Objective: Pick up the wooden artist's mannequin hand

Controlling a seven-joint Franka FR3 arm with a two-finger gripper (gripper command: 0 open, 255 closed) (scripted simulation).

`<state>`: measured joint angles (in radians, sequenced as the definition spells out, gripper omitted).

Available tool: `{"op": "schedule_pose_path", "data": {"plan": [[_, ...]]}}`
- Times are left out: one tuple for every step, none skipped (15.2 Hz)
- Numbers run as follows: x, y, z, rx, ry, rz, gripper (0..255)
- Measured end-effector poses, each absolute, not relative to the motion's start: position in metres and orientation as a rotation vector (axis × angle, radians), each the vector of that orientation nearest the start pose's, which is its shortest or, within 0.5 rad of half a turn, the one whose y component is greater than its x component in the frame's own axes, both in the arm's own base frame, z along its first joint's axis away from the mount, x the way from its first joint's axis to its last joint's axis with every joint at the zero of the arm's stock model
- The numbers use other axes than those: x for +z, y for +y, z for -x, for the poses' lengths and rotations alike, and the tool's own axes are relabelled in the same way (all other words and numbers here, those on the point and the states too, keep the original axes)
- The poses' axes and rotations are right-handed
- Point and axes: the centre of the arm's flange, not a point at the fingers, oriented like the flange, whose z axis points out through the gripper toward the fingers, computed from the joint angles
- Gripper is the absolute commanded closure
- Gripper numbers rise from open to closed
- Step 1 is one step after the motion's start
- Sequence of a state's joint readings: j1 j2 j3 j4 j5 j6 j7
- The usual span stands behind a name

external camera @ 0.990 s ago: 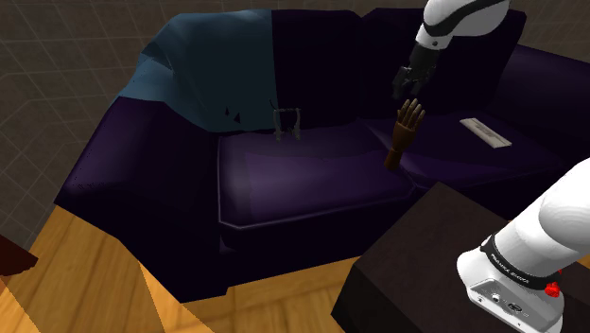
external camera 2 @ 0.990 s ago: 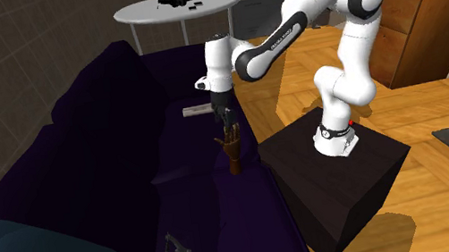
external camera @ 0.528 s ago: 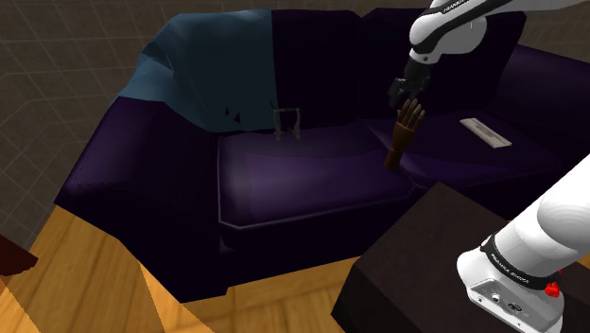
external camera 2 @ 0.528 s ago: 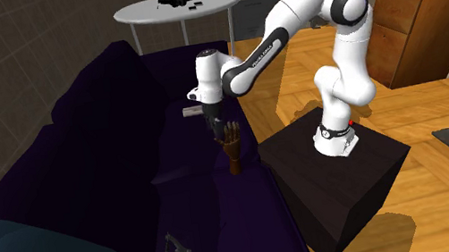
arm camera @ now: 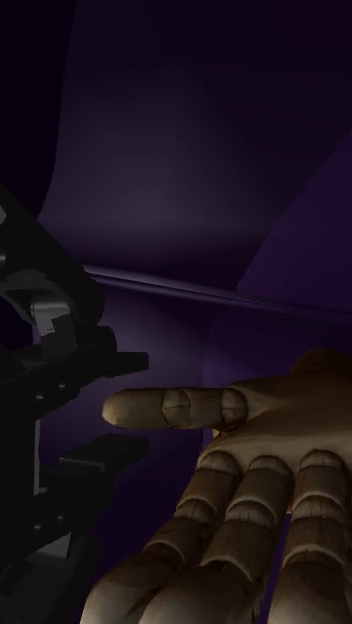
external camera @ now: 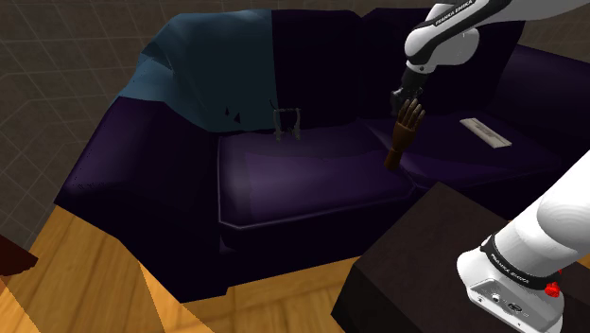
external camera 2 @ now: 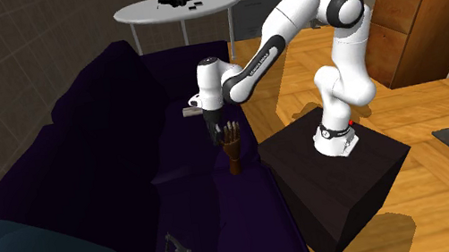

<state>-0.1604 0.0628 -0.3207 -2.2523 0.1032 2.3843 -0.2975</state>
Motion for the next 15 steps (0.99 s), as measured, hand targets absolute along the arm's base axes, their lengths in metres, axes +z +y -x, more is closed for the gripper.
{"op": "schedule_pose_path", "data": {"plan": [[0.345, -0.247, -0.476, -0.138, 0.396, 3.091, 255], [0.345, -0.247, -0.476, -0.139, 0.396, 3.091, 255], [0.345, -0.247, -0.476, -0.139, 0.396, 3.091, 255], [0.345, -0.247, -0.476, -0.139, 0.396, 3.091, 255], [0.345, -0.247, -0.476, -0.139, 0.396, 3.091, 255], [0.345, -0.247, -0.476, -0.139, 0.396, 3.091, 255], [0.345, -0.247, -0.476, -0.139, 0.396, 3.091, 255], [0.345, -0.247, -0.476, -0.139, 0.396, 3.091, 255], [0.347, -0.246, -0.475, -0.138, 0.396, 3.091, 255], [0.35, -0.246, -0.476, -0.137, 0.396, 3.091, 255], [0.354, -0.246, -0.475, -0.137, 0.396, 3.091, 255], [0.359, -0.246, -0.474, -0.137, 0.396, 3.091, 255], [0.365, -0.246, -0.474, -0.138, 0.396, 3.091, 255], [0.37, -0.246, -0.475, -0.138, 0.396, 3.091, 255], [0.375, -0.246, -0.475, -0.137, 0.396, 3.091, 255]]}}
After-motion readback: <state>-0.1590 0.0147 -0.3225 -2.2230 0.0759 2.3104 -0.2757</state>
